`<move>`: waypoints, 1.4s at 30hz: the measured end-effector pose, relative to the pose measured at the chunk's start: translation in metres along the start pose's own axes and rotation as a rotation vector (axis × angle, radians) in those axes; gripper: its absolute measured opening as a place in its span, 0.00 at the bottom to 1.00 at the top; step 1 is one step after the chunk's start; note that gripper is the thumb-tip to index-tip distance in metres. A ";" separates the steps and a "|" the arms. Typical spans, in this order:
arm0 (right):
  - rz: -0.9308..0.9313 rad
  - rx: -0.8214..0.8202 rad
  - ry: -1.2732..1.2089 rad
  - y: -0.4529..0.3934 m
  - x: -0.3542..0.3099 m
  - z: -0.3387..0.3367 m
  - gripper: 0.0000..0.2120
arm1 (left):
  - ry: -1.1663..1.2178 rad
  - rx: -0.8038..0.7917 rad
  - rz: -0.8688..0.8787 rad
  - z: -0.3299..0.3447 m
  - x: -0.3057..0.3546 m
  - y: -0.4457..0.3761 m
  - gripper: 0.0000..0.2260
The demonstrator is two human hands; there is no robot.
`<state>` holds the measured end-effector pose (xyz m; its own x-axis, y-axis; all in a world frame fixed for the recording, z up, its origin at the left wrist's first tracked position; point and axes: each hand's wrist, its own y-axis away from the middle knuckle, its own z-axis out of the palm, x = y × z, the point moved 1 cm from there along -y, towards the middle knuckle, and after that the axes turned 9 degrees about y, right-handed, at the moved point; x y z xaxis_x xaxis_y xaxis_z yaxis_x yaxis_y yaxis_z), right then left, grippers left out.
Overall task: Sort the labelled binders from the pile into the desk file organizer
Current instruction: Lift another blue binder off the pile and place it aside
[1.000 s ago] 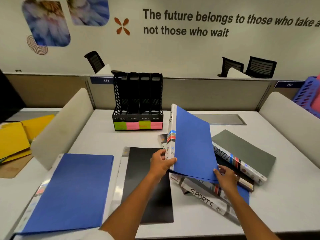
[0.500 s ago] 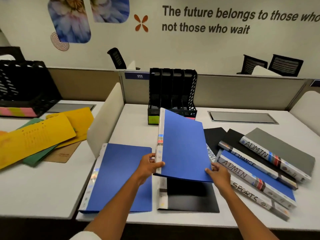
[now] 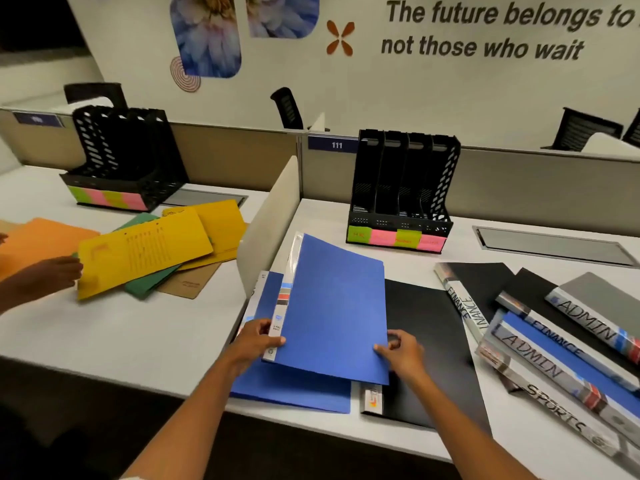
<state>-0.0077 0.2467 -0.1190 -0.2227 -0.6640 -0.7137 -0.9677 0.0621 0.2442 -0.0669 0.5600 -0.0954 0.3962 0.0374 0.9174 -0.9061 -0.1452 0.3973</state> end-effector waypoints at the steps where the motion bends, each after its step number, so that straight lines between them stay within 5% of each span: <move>1: -0.006 -0.017 0.008 0.002 -0.005 0.006 0.22 | -0.012 0.016 -0.009 -0.008 -0.002 0.002 0.17; 6: -0.068 -0.077 0.102 0.013 -0.021 0.034 0.17 | -0.047 0.100 -0.023 -0.035 -0.013 0.015 0.16; 13: -0.066 -0.164 0.180 0.025 -0.029 0.064 0.23 | -0.094 0.162 -0.058 -0.053 -0.013 0.022 0.14; 33: -0.121 -0.155 0.392 0.053 -0.034 0.092 0.18 | -0.245 0.249 -0.075 -0.053 -0.022 0.025 0.12; 38: -0.156 -0.198 0.448 0.054 -0.032 0.090 0.23 | -0.461 0.307 -0.068 -0.049 -0.024 0.018 0.19; 42: -0.180 -0.203 0.369 0.052 -0.029 0.082 0.27 | -0.653 0.498 0.014 -0.031 -0.013 0.014 0.34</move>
<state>-0.0614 0.3305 -0.1399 0.0396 -0.8743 -0.4837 -0.9364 -0.2015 0.2875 -0.0890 0.5878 -0.1010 0.5314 -0.5282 0.6623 -0.8003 -0.5694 0.1879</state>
